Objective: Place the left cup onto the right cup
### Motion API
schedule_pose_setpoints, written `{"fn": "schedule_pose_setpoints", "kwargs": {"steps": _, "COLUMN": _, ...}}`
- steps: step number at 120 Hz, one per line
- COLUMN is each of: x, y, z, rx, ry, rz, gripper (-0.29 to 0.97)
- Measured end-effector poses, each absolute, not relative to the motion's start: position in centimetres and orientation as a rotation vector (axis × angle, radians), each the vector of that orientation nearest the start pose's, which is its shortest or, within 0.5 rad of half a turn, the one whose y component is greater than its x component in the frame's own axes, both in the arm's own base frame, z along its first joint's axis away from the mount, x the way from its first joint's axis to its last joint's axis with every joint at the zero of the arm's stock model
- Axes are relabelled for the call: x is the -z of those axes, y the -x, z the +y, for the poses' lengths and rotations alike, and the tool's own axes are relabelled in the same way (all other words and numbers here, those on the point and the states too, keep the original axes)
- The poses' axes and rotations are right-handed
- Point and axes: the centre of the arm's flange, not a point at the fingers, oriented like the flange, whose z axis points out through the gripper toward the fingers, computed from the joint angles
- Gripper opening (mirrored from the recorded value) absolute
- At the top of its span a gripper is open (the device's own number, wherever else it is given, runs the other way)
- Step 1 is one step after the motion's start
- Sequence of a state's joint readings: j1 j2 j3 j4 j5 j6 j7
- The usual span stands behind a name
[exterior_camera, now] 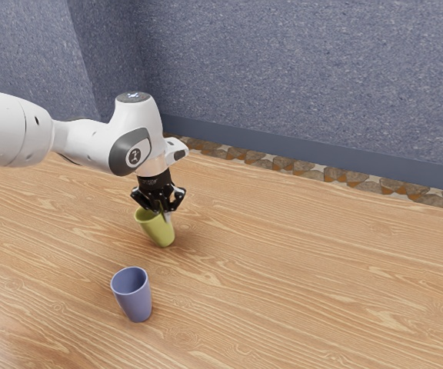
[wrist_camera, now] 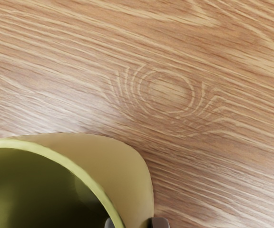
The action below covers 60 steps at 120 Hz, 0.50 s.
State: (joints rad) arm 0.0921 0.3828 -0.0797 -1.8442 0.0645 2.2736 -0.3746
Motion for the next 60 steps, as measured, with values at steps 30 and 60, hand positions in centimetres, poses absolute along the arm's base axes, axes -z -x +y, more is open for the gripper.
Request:
{"fn": "schedule_pose_setpoints", "kwargs": {"steps": 30, "x": -32.6, "y": -64.2, "z": 1.3, "rx": 0.084, "ry": 3.078, "rz": -0.546, "gripper": -0.09}}
{"fn": "schedule_pose_setpoints", "kwargs": {"steps": 60, "x": -33.8, "y": -64.1, "z": 1.2, "rx": 0.109, "ry": 3.076, "rz": -0.53, "gripper": -0.1}}
